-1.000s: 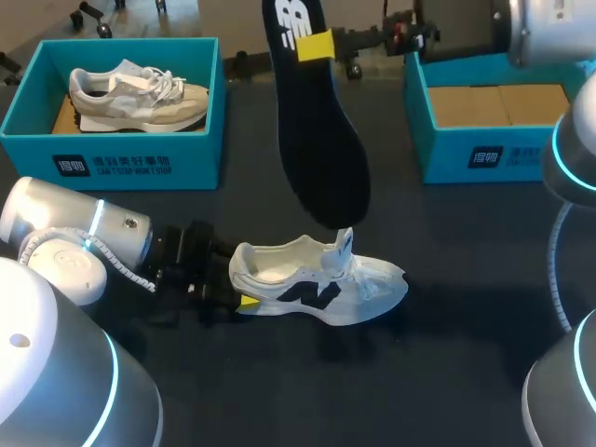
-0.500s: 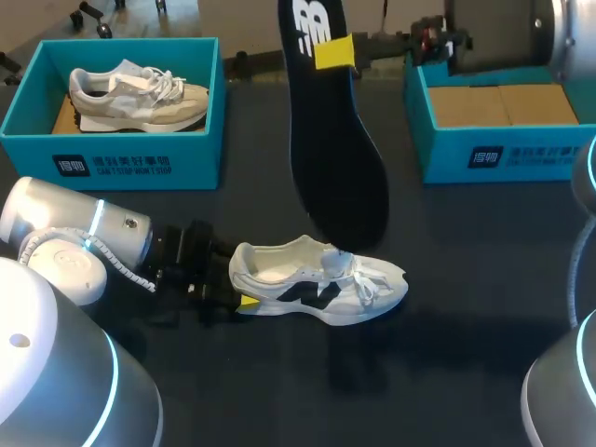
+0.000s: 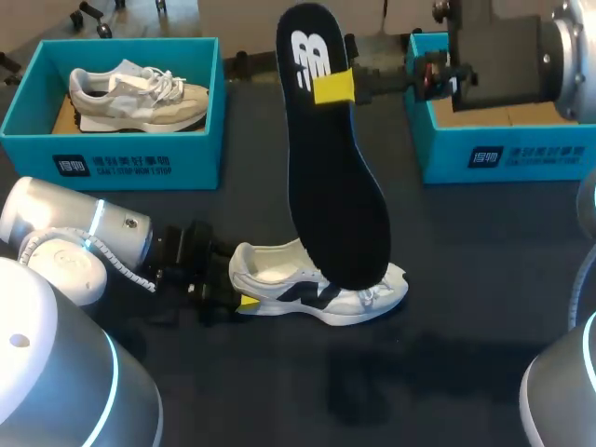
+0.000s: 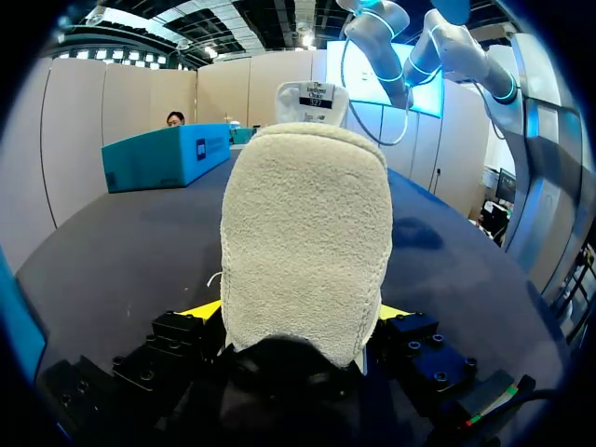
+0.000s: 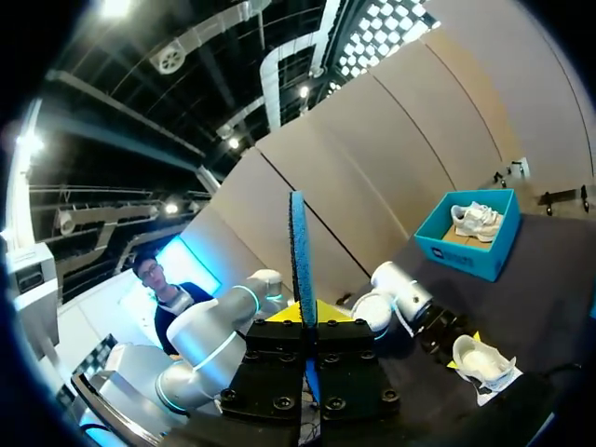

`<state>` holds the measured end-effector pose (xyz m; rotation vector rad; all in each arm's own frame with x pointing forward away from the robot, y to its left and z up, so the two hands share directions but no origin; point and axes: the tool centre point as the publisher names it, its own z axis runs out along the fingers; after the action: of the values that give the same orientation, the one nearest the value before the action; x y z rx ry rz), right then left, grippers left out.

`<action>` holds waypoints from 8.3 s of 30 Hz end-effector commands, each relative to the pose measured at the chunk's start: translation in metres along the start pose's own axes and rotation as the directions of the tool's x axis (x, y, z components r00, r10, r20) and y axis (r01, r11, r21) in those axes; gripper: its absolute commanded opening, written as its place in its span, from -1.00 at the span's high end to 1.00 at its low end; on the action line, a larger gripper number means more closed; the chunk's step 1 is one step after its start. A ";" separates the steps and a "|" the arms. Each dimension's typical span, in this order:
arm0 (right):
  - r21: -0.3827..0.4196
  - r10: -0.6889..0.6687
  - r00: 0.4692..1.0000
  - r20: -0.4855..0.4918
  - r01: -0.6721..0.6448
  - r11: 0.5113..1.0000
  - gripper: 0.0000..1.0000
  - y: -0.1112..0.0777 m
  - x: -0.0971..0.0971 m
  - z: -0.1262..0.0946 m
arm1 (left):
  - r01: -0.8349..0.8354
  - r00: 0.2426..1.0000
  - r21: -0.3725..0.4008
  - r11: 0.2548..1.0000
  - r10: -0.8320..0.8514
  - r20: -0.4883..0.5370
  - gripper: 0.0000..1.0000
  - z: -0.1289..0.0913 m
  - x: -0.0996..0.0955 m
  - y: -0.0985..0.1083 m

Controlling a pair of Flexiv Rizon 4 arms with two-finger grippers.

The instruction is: Take the shoe out of the shoebox, open the shoe tongue, remove and reinsert the insole, then place the shoe into the shoebox

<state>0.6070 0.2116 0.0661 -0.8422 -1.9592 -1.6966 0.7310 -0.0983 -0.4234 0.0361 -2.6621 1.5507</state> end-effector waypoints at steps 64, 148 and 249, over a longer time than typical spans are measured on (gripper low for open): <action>-0.034 -0.030 0.998 0.054 0.032 0.999 1.00 -0.008 -0.018 -0.015 | -0.014 1.000 -0.054 0.998 0.015 0.014 -1.00 -0.010 -0.006 -0.002; -0.034 -0.030 0.998 0.054 0.032 0.999 1.00 -0.008 -0.018 -0.015 | -0.148 0.982 -0.826 0.544 0.178 -0.059 -1.00 -0.058 -0.010 -0.059; -0.034 -0.030 0.998 0.054 0.032 0.999 1.00 -0.008 -0.018 -0.015 | -0.375 0.901 -0.691 0.619 0.066 -0.430 1.00 0.038 -0.035 -0.077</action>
<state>0.6120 0.1891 0.0512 -0.8814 -1.9937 -1.7469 0.7569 -0.1670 -0.3860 -0.4996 -2.9156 0.2757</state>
